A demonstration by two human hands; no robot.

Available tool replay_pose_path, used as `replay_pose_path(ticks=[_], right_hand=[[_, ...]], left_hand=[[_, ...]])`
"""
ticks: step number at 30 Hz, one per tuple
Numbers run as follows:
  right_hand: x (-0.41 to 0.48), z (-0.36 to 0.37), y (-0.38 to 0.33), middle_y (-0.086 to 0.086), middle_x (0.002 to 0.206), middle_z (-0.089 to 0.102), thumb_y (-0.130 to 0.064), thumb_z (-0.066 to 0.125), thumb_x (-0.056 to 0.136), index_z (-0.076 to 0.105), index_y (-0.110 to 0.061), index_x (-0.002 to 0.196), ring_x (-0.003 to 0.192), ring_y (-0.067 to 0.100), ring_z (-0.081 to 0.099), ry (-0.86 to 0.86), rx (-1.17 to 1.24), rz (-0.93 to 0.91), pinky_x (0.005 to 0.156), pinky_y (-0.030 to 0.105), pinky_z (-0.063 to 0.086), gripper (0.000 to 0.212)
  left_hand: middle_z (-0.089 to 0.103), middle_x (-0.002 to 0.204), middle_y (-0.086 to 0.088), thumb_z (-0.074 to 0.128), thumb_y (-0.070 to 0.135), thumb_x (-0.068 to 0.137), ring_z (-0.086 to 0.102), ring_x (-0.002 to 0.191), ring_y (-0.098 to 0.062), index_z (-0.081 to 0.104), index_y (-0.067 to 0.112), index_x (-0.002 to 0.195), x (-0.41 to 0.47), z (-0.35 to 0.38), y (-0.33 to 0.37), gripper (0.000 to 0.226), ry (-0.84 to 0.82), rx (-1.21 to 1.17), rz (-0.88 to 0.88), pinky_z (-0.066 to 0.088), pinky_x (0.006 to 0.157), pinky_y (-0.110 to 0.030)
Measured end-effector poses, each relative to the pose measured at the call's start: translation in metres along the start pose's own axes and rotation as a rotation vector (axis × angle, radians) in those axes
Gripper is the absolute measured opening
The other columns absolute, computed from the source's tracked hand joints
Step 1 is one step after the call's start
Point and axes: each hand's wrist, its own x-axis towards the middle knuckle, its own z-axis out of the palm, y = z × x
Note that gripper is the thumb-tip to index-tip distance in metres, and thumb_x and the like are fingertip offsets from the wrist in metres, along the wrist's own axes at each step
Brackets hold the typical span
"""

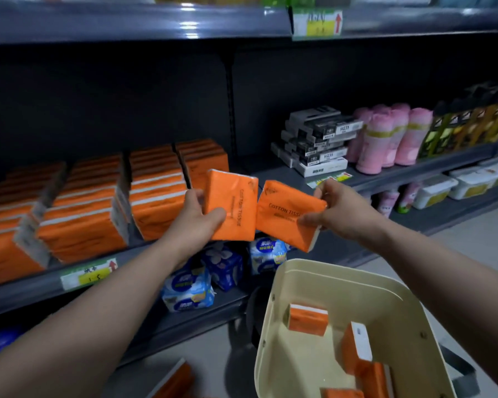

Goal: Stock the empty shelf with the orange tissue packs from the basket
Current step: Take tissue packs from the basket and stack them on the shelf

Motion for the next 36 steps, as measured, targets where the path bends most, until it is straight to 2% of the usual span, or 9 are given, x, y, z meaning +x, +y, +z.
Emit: replay_pose_path(ticks=[6, 9, 14, 18, 23, 27, 31, 33, 36], right_hand=[[0.005, 0.003, -0.011, 0.004, 0.072, 0.058, -0.015, 0.081, 0.068, 0.046, -0.017, 0.081, 0.059, 0.018, 0.051, 0.015, -0.036, -0.063, 0.055, 0.033, 0.043, 0.038], [0.016, 0.0, -0.011, 0.005, 0.071, 0.057, -0.016, 0.08, 0.068, 0.044, -0.019, 0.079, 0.053, 0.015, 0.047, 0.041, -0.067, -0.06, 0.048, 0.027, 0.038, 0.038], [0.045, 0.0, -0.01, 0.003, 0.074, 0.055, -0.018, 0.08, 0.067, 0.043, -0.021, 0.078, 0.062, 0.02, 0.049, 0.129, -0.081, -0.041, 0.056, 0.033, 0.042, 0.039], [0.066, 0.002, -0.008, 0.002, 0.073, 0.058, -0.021, 0.08, 0.068, 0.043, -0.022, 0.081, 0.055, 0.015, 0.049, 0.143, -0.08, -0.014, 0.047, 0.026, 0.036, 0.038], [0.085, 0.004, -0.007, -0.002, 0.075, 0.057, -0.022, 0.079, 0.07, 0.042, -0.025, 0.078, 0.057, 0.013, 0.051, 0.16, -0.088, -0.008, 0.046, 0.024, 0.036, 0.038], [0.098, 0.008, -0.006, -0.001, 0.077, 0.058, -0.02, 0.078, 0.072, 0.041, -0.025, 0.077, 0.057, 0.013, 0.051, 0.154, -0.068, -0.004, 0.046, 0.024, 0.036, 0.037], [0.107, 0.012, -0.005, -0.002, 0.077, 0.058, -0.021, 0.079, 0.072, 0.042, -0.025, 0.078, 0.058, 0.013, 0.052, 0.132, -0.065, 0.011, 0.047, 0.024, 0.036, 0.038], [0.111, 0.013, -0.005, -0.003, 0.077, 0.058, -0.021, 0.079, 0.072, 0.042, -0.024, 0.079, 0.059, 0.012, 0.053, 0.126, -0.075, 0.013, 0.047, 0.023, 0.036, 0.038], [0.116, 0.014, -0.006, -0.003, 0.076, 0.058, -0.021, 0.08, 0.071, 0.043, -0.024, 0.079, 0.057, 0.012, 0.053, 0.116, -0.073, 0.01, 0.046, 0.023, 0.038, 0.038]], left_hand=[[0.058, 0.113, 0.006, 0.059, 0.058, 0.078, 0.061, 0.095, -0.01, 0.031, 0.034, 0.125, 0.013, -0.003, 0.001, 0.06, 0.066, -0.041, 0.134, 0.051, 0.08, -0.033], [0.06, 0.105, 0.003, 0.065, 0.035, 0.084, 0.062, 0.089, -0.014, 0.034, 0.03, 0.112, 0.029, -0.005, 0.008, 0.042, 0.189, 0.003, 0.198, 0.05, 0.073, -0.027], [0.053, 0.075, 0.006, 0.063, 0.009, 0.074, 0.05, 0.054, -0.008, 0.036, 0.042, 0.111, 0.06, -0.026, 0.035, 0.056, 0.242, 0.08, 0.279, 0.041, 0.045, -0.014], [0.053, 0.073, 0.008, 0.07, 0.011, 0.069, 0.052, 0.063, -0.012, 0.051, 0.026, 0.077, 0.093, -0.034, 0.046, 0.025, 0.257, 0.155, 0.233, 0.043, 0.053, -0.026], [0.054, 0.064, 0.009, 0.074, 0.016, 0.068, 0.051, 0.058, -0.01, 0.05, 0.023, 0.06, 0.127, -0.031, 0.035, 0.027, 0.258, 0.261, 0.163, 0.04, 0.051, -0.024], [0.049, 0.071, 0.007, 0.07, 0.012, 0.073, 0.049, 0.062, -0.011, 0.054, 0.023, 0.086, 0.151, -0.028, 0.026, 0.023, 0.245, 0.264, 0.133, 0.039, 0.051, -0.022], [0.055, 0.111, -0.001, 0.061, 0.001, 0.077, 0.056, 0.072, -0.014, 0.034, 0.034, 0.142, 0.162, -0.028, 0.021, 0.077, 0.057, 0.399, 0.132, 0.042, 0.05, -0.015], [0.04, 0.141, -0.008, 0.058, 0.0, 0.079, 0.06, 0.088, -0.02, 0.024, 0.041, 0.146, 0.166, -0.032, 0.019, 0.085, -0.068, 0.532, 0.12, 0.045, 0.057, -0.017], [0.022, 0.146, -0.013, 0.055, 0.005, 0.082, 0.054, 0.103, -0.024, 0.026, 0.047, 0.144, 0.167, -0.035, 0.018, 0.08, -0.159, 0.742, 0.119, 0.046, 0.074, -0.019]])
